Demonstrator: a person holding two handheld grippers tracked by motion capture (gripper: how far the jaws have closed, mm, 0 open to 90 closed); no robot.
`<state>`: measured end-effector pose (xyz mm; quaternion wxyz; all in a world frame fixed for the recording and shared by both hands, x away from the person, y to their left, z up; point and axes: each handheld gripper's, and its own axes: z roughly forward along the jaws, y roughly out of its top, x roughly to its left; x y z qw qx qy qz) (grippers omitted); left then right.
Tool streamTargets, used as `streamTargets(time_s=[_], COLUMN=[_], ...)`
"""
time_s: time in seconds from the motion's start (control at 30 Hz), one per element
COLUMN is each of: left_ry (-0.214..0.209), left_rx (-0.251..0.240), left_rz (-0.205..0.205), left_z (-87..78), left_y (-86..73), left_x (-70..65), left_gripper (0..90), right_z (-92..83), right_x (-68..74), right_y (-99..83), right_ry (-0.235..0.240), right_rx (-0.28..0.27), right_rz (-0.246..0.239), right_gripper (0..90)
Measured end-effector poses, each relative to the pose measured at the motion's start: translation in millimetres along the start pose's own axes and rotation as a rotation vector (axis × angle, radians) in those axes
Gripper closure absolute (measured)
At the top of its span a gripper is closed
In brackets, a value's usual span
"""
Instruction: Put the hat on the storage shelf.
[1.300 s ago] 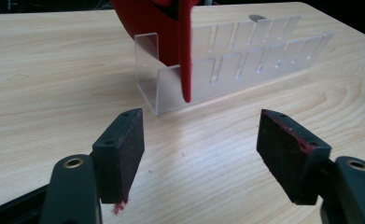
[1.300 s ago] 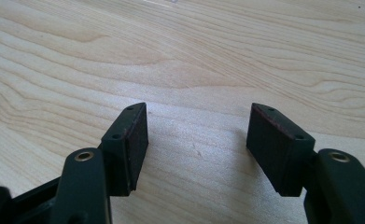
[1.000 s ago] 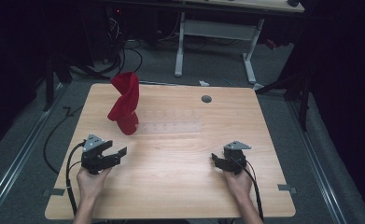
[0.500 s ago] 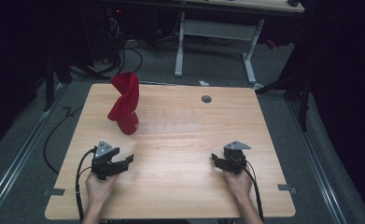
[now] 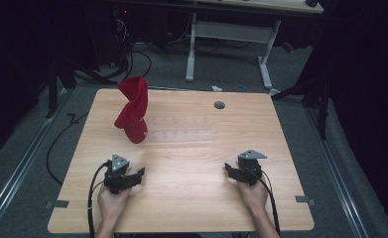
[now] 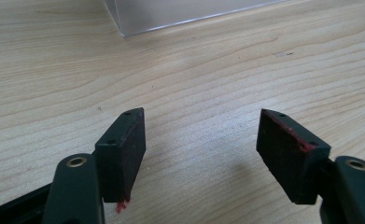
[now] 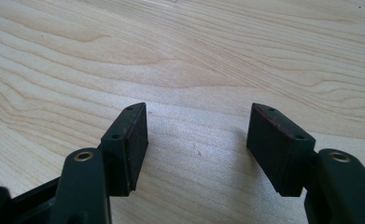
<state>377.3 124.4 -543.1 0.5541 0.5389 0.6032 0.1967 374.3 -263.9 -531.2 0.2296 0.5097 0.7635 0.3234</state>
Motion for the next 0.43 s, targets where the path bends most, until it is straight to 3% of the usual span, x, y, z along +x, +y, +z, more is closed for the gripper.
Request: streamTargets(time_s=[0.07, 0.17, 0.43], left_ry=[0.013, 0.033, 0.033], left_rx=[0.021, 0.018, 0.022], left_rz=[0.008, 0.058, 0.058], left_z=[2.4, 4.4, 4.5], left_y=[-1.1, -5.2, -5.3], left_x=[-0.4, -4.2, -4.3], left_gripper=[30.4, 30.2, 29.3], right_z=[-0.1, 0.0, -0.1], right_x=[0.0, 0.0, 0.3], right_y=[0.0, 0.0, 0.0], right_ry=[-0.001, 0.000, 0.001], right_rx=[0.001, 0.000, 0.002], right_rz=[0.000, 0.000, 0.003], right_gripper=[38.8, 38.7, 38.3])
